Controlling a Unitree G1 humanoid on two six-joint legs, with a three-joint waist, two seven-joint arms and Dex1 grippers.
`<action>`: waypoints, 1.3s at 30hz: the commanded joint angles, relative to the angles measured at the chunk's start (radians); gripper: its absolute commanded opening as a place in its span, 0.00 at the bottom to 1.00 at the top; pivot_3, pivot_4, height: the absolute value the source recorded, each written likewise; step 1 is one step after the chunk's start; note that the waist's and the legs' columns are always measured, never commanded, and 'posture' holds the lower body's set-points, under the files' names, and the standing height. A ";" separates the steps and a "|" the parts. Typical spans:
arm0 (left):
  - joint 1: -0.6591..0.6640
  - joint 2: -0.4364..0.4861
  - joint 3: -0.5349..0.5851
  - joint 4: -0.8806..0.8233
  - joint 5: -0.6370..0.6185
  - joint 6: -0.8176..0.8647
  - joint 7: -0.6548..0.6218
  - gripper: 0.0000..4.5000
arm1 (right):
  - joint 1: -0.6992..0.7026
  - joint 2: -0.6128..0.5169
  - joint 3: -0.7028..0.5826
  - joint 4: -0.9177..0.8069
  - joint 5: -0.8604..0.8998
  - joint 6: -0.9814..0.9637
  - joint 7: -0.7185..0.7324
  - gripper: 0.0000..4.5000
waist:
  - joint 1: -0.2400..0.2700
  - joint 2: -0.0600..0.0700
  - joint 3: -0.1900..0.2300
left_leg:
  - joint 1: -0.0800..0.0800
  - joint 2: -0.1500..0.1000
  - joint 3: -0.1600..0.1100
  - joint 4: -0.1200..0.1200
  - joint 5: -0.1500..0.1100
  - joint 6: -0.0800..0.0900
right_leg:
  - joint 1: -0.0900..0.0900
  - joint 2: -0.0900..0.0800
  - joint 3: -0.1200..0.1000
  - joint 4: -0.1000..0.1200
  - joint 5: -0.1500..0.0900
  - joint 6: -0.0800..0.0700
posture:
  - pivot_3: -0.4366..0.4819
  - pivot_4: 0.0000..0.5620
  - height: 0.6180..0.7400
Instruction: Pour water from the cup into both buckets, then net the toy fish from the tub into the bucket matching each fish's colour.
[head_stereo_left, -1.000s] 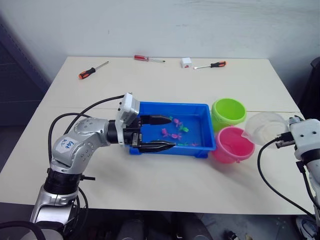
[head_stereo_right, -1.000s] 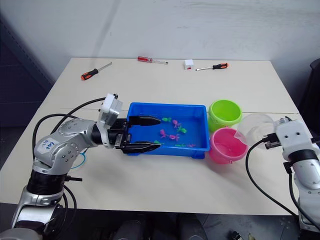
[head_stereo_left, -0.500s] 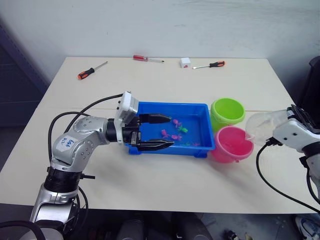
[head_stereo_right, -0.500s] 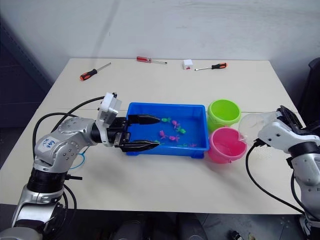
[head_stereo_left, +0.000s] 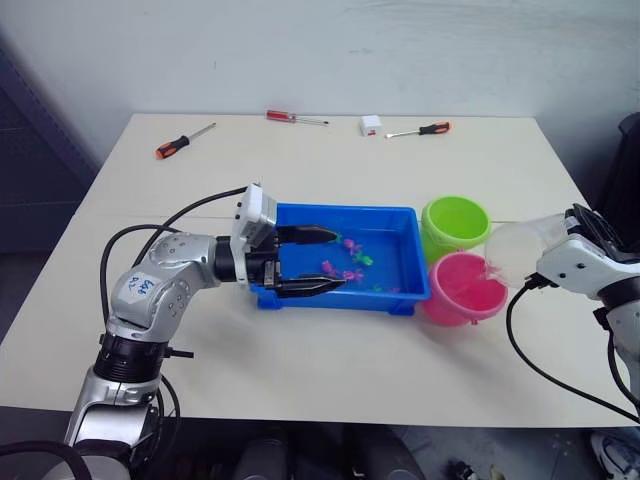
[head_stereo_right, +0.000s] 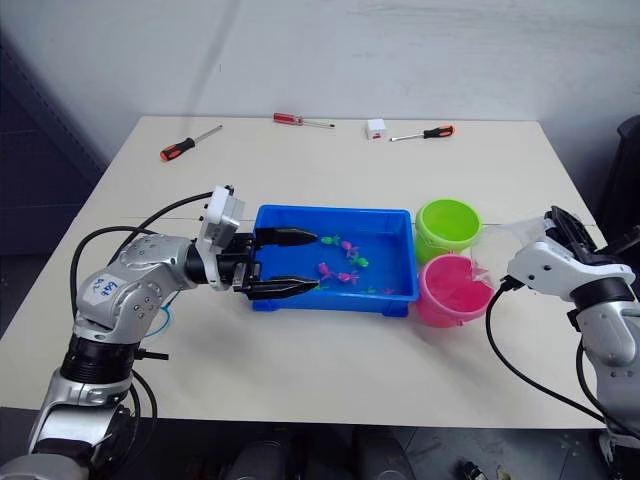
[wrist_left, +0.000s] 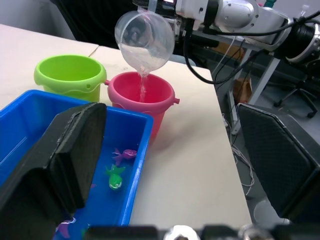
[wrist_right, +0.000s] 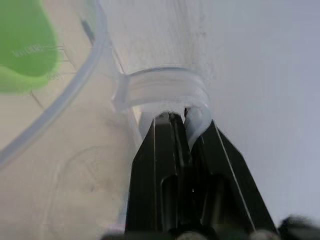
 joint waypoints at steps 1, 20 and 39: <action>-0.033 0.002 0.022 0.025 0.012 -0.030 -0.009 1.00 | -0.033 0.027 -0.091 -0.023 0.112 0.107 0.022 0.01 | 0.000 0.000 0.000 | 0.000 0.000 0.000 0.000 0.000 0.000 | 0.000 0.000 0.000 0.000 0.000 0.000 | 0.48 0.27 1.00; -0.083 -0.070 0.022 0.054 0.024 -0.030 0.044 1.00 | -0.487 -0.032 0.057 0.367 0.230 0.268 0.013 0.01 | -0.003 0.000 0.000 | 0.000 0.000 0.000 0.000 0.001 0.000 | -0.002 -0.001 0.000 0.003 0.000 0.000 | 0.48 0.27 1.00; -0.074 -0.066 0.040 0.043 0.051 -0.050 0.076 1.00 | -0.841 -0.195 0.528 0.841 -0.259 -0.295 -0.210 0.01 | -0.022 0.000 0.000 | -0.003 0.000 0.001 0.001 0.001 0.000 | -0.005 -0.001 0.001 0.004 0.000 0.000 | 0.48 0.27 1.00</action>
